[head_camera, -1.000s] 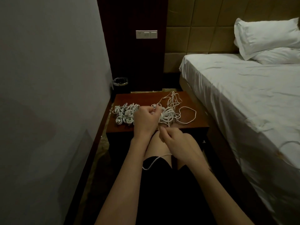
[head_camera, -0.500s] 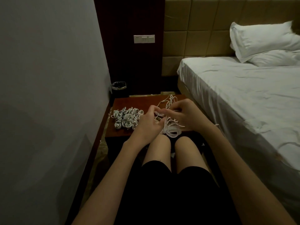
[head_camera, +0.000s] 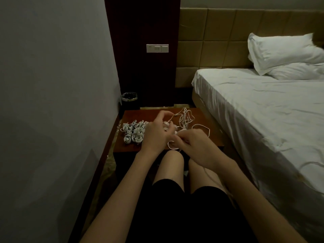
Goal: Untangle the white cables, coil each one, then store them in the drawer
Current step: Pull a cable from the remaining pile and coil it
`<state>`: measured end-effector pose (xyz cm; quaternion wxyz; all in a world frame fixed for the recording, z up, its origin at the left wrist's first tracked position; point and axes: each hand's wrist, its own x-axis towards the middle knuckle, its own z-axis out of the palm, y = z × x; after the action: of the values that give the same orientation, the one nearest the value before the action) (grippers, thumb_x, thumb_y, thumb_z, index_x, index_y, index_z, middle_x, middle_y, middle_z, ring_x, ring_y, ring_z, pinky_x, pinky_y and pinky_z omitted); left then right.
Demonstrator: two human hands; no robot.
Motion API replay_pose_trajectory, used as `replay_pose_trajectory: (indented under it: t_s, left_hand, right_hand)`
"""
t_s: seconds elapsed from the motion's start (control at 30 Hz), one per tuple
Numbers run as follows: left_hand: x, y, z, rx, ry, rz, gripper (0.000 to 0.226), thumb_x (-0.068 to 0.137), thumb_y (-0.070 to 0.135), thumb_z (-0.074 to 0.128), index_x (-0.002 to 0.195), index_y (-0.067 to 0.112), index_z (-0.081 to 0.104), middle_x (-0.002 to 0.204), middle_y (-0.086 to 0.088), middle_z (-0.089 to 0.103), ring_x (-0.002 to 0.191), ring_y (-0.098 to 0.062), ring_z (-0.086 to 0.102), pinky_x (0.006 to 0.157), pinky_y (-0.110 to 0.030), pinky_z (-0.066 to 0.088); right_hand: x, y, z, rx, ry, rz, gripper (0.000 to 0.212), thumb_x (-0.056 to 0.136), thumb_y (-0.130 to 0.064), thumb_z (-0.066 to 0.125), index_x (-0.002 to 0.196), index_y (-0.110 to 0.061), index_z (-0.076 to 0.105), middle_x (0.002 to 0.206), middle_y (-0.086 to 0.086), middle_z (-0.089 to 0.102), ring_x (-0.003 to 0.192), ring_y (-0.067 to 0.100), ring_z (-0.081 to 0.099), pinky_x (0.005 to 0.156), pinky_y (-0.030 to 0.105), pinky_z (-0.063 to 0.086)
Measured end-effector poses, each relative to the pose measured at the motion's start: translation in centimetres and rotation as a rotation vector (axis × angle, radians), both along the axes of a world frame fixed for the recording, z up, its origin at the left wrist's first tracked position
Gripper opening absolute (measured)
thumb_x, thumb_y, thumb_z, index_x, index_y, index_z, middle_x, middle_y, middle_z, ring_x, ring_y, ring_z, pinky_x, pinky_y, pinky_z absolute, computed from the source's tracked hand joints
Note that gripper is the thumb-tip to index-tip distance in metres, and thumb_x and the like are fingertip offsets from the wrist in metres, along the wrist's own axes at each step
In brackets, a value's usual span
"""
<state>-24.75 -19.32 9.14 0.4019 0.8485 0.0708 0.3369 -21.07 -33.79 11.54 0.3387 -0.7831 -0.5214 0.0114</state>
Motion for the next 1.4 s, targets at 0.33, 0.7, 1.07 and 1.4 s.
replay_pose_trajectory:
  t_s: [0.33,0.7,1.07,1.4]
  left_hand:
    - [-1.1,-2.3,1.3,-0.487,-0.16,-0.337,0.037,0.099,0.007,0.047,0.118,0.037,0.055,0.056,-0.022,0.053,0.034,-0.011,0.038,0.033,-0.018,0.033]
    - [1.0,0.3,0.4,-0.141,-0.056,0.021,0.028,0.097,0.013,0.051,0.122,0.018,0.062,0.069,-0.006,0.066,0.052,-0.018,0.057,0.049,-0.029,0.049]
    - [-0.5,-2.0,2.0,-0.626,-0.171,-0.36,0.026,0.1,0.008,0.045,0.116,0.02,0.061,0.055,0.006,0.06,0.033,-0.002,0.04,0.034,-0.013,0.032]
    - [0.3,-1.1,0.0,-0.302,-0.139,0.006,0.018,0.099,0.021,0.053,0.107,0.023,0.069,0.093,0.004,0.072,0.083,-0.01,0.068,0.075,-0.033,0.057]
  right_hand:
    - [4.5,-0.1,1.3,0.319,0.434,0.03,0.035,0.093,-0.027,0.057,0.069,-0.003,0.065,0.059,0.017,0.055,0.05,0.017,0.048,0.049,0.018,0.039]
    - [1.3,0.0,0.7,0.014,0.087,0.016,0.041,0.102,-0.025,0.043,0.062,-0.021,0.051,0.052,-0.006,0.044,0.046,0.013,0.04,0.05,0.021,0.036]
    - [4.7,0.7,0.8,0.227,0.301,-0.089,0.025,0.095,-0.009,0.055,0.085,0.01,0.067,0.08,0.038,0.061,0.066,0.044,0.056,0.058,0.032,0.045]
    - [0.1,0.4,-1.3,-0.048,-0.079,-0.142,0.034,0.102,-0.025,0.042,0.072,-0.016,0.054,0.061,-0.009,0.048,0.053,0.008,0.044,0.057,0.018,0.035]
